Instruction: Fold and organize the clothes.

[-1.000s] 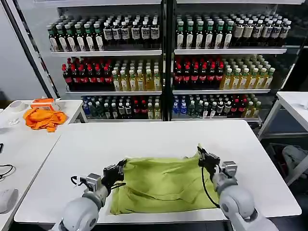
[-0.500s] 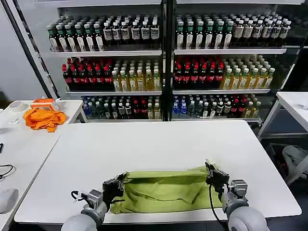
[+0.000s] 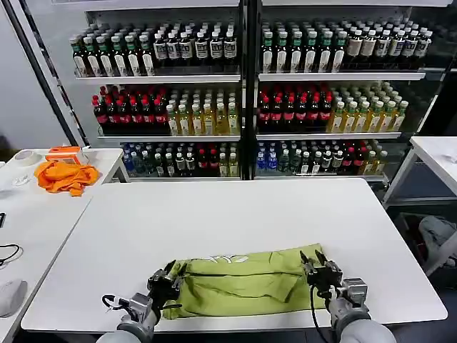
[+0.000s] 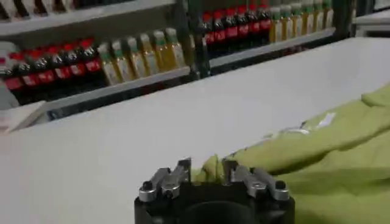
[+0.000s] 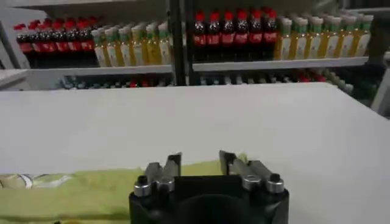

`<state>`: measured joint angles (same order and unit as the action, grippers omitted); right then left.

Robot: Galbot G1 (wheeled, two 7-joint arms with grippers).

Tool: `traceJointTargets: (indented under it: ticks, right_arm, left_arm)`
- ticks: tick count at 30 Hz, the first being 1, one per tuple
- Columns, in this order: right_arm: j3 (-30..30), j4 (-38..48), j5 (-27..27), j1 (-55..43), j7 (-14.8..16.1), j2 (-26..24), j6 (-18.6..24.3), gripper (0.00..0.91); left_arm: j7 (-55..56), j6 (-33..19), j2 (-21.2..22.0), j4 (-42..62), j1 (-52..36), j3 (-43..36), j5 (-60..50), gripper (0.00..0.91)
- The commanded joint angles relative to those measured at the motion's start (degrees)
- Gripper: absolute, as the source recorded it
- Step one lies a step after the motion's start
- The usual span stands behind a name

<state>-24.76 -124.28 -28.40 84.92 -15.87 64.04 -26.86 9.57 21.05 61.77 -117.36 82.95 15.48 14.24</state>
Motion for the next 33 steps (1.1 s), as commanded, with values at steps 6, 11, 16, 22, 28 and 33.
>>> traceJointTargets:
  ticks: [6, 11, 16, 22, 28, 33]
  right_arm:
    - [-1.87, -5.19, 2.91, 7.05, -0.26, 1.41, 0.65, 0.907]
    - [-1.80, -5.06, 2.94, 7.12, -0.49, 1.31, 0.82, 0.907]
    - [-1.86, -4.88, 2.75, 7.09, -0.70, 0.99, 0.89, 0.907]
    - [-1.96, -4.54, 2.27, 6.91, -1.00, 0.93, 0.97, 0.907]
    - [-1.85, -4.27, 1.90, 6.59, -1.19, 0.96, 1.12, 0.907]
    - [-1.94, -3.72, 1.65, 6.26, -1.35, 1.09, 1.23, 0.907]
  left_arm:
    - [10.59, -1.08, 16.36, -1.93, 5.20, -0.19, 0.11, 0.907]
    - [12.21, -0.88, 19.04, 1.89, 4.18, -0.43, -1.86, 0.907]
    - [12.82, 0.62, 19.73, 3.75, 3.98, -0.77, -1.98, 0.897]
    - [12.40, 0.35, 21.03, 4.61, 4.31, -1.16, -1.59, 0.020]
    - [11.76, -0.37, 21.63, 5.34, 3.86, -0.83, -0.71, 0.020]
    - [11.41, -0.96, 21.83, 5.87, 3.25, -0.26, 0.80, 0.020]
